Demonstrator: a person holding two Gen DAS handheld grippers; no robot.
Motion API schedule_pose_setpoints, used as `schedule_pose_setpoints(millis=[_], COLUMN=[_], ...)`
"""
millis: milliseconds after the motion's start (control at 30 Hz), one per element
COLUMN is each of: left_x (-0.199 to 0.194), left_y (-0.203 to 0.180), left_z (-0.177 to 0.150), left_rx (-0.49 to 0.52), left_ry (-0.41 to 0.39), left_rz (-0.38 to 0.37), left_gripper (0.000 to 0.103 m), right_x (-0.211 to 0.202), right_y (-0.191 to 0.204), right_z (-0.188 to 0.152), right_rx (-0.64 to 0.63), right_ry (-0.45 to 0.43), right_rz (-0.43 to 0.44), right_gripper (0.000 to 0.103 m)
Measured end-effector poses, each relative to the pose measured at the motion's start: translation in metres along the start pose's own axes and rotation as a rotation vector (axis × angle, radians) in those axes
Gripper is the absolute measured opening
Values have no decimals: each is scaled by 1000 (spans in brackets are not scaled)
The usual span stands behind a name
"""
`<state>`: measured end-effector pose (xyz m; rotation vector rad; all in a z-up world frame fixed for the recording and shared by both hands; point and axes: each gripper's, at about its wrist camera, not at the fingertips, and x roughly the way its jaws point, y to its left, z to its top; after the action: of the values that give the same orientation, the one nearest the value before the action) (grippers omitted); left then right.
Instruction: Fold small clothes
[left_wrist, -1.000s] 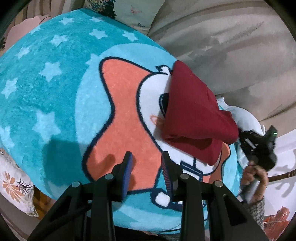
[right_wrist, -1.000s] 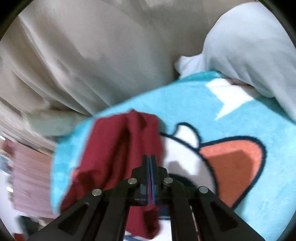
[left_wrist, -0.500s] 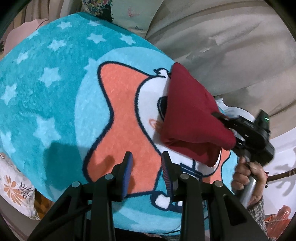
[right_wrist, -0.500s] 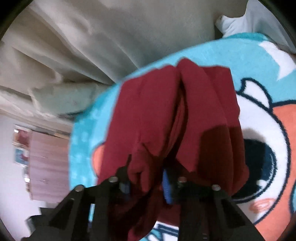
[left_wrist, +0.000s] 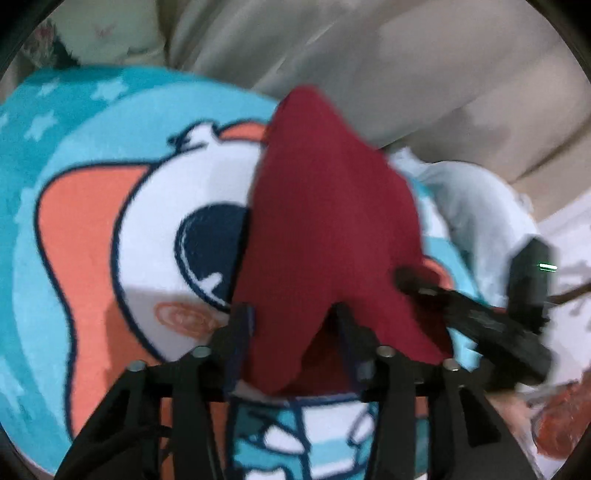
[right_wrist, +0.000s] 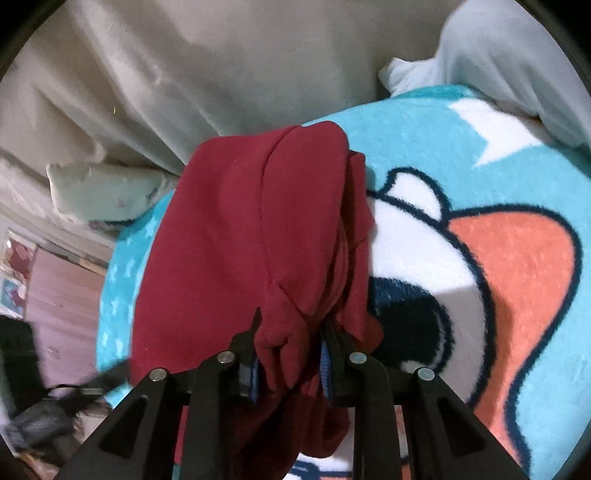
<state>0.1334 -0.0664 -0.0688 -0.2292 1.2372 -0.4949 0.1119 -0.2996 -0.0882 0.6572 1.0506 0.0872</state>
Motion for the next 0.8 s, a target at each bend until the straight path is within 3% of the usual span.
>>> schedule_pose_setpoints(millis=[100,200,300,400,500,533,667,800], left_x=[7,10,10,3,-23,-31,-69,-86], left_y=[2,5,8,8,15,18,42,65], left_z=[-1,-1,1,1,-7,-10,-21,-22], left_rx=[17,21,20,29,57,64,74,24], left_ry=[-16,-10,-7,-10,-34,-44,-117,-153], left_rz=[2,-10,-16,-23,-8,5,69,97], left_gripper=[60,63,66,65,65,65,65,65], right_x=[-15,-53,-61,-29,31,37,3,-26], right_y=[1,25,55,69,46,40,62,100], right_z=[3,10,27,46,53,53,46,21], right_rx=[5,-39,-104,-118,-55,-36,-77,-177], right_ry=[14,-121,-170,-107,61,67,-49,-111], right_rz=[2,-100,-91,-76,-130,-134,-188,-132], right_gripper=[34,38,38,37,37,36,39,39])
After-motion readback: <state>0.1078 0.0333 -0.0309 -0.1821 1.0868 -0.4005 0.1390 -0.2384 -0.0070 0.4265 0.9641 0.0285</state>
